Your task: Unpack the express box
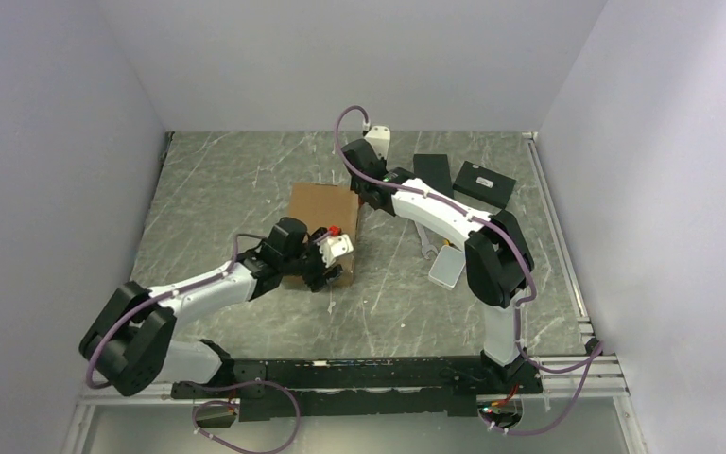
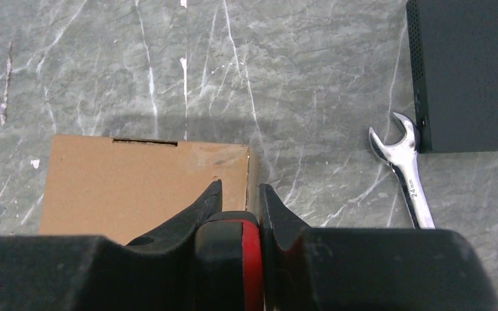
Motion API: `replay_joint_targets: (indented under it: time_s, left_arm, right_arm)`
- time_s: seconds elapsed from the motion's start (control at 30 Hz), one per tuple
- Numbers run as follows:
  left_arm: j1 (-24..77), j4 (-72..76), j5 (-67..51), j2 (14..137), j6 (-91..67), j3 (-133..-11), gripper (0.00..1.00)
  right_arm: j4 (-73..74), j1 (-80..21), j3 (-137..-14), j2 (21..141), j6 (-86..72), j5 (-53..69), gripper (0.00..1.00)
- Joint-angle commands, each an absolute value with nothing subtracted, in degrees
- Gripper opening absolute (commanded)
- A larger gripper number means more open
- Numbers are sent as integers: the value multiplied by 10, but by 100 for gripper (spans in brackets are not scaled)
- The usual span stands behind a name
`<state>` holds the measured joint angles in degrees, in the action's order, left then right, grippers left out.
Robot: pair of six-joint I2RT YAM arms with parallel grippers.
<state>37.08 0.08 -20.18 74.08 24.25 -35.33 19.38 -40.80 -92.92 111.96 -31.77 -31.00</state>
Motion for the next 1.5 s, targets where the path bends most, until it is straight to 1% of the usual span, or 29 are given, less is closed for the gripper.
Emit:
replay_joint_targets:
  time_s: [0.0,0.17,0.4,0.93,1.47]
  left_arm:
    - [375,88,-159,788,222,-374,67]
    - [377,129,-134,815,179,-379,58]
    - [377,133,-105,822,162,-379,54]
    - [377,126,-77,837,132,-396,51]
    - [378,124,-45,839,117,-400,48]
  right_arm:
    - [197,-407,-937,1104,-326,-313,0]
    - [203,-414,-937,1103,-330,-317,0]
    - [221,-418,-945,1105,-330,-318,0]
    - [259,-456,-936,1089,-356,-337,0]
    - [262,-483,-865,1037,-382,-326,0]
